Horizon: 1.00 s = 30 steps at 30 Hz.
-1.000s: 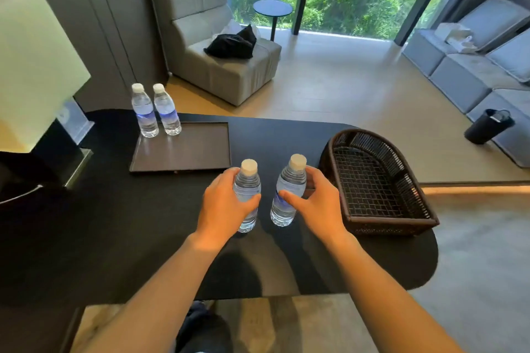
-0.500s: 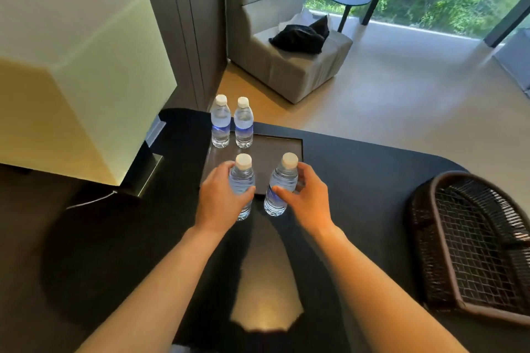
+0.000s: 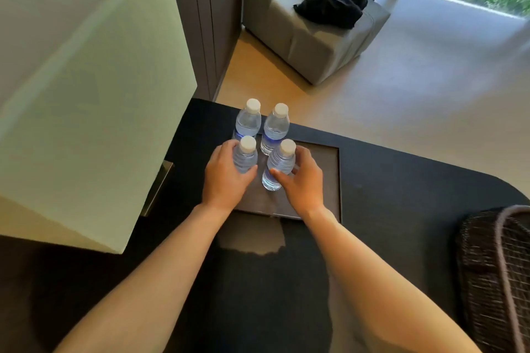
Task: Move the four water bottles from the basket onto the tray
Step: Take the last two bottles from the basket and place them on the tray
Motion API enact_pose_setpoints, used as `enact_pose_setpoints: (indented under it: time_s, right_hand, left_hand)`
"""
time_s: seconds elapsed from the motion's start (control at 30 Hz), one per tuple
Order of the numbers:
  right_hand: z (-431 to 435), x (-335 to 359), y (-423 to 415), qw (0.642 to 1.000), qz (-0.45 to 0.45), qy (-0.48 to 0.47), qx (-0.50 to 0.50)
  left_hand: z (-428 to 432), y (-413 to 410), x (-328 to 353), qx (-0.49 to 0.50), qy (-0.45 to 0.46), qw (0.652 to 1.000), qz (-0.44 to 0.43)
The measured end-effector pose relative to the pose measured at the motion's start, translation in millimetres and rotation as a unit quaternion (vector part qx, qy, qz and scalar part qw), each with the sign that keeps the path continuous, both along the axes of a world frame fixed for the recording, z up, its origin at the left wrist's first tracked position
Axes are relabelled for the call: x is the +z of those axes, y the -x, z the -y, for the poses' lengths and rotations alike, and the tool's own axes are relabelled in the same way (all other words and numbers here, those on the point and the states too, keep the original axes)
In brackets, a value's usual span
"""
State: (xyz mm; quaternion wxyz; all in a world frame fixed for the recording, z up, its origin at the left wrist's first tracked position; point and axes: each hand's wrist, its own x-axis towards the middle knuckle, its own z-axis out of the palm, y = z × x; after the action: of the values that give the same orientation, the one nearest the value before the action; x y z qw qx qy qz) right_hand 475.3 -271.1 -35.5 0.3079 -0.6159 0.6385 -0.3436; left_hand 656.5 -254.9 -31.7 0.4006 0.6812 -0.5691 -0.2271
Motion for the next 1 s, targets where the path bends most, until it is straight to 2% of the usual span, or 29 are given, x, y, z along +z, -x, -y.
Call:
enact_pose_setpoints:
  time_s: [0.8, 1.0]
  right_hand:
    - [25, -8, -25, 1.0, 0.013, 0.0, -0.026]
    - [17, -8, -19, 0.999, 0.02, -0.031, -0.022]
  left_hand:
    - [40, -8, -28, -0.023, 0.013, 1.0, -0.012]
    - [37, -2, -24, -0.016, -0.01, 1.0, -0.021]
